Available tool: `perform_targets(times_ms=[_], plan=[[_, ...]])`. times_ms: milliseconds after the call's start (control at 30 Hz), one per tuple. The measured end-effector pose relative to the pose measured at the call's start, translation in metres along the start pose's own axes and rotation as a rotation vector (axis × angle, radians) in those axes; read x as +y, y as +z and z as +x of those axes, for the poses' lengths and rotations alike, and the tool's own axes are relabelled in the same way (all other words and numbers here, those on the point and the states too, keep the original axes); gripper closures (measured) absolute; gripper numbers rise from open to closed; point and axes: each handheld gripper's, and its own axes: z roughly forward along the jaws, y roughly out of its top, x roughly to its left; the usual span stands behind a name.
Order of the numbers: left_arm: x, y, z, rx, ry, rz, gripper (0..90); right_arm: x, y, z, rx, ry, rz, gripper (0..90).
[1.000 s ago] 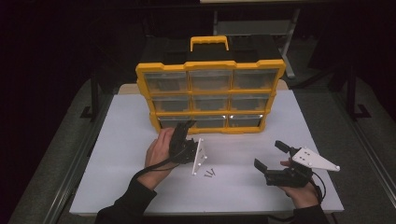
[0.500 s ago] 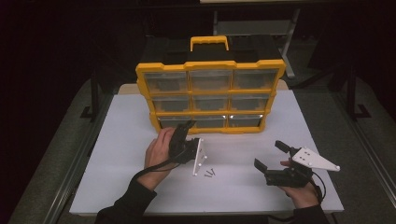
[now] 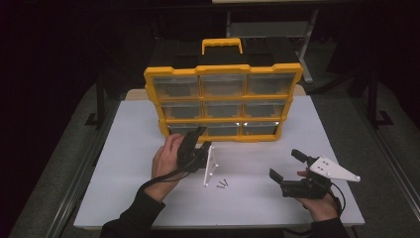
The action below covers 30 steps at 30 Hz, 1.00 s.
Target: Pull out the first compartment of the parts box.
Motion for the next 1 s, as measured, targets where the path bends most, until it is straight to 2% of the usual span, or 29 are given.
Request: perform_targets(times_ms=[367,567,733,900,1000], plan=[[0.006,-0.006,0.013,0.054,0.047,0.010,46.9,0.000,0.000,0.000,-0.002,0.003,-0.001,0.0],[0.007,-0.008,0.019,0.091,0.054,0.009,49.4,0.000,0.000,0.000,-0.003,0.003,0.000,0.0],[0.006,-0.009,0.023,0.107,0.054,0.012,51.2,0.000,0.000,0.000,-0.003,0.000,-0.002,0.0],[0.006,-0.010,0.028,0.127,0.077,0.026,53.0,0.000,0.000,0.000,-0.003,0.001,0.000,0.0],[0.005,-0.010,0.030,0.134,0.078,0.026,54.4,0.000,0.000,0.000,-0.004,0.003,0.001,0.0]])
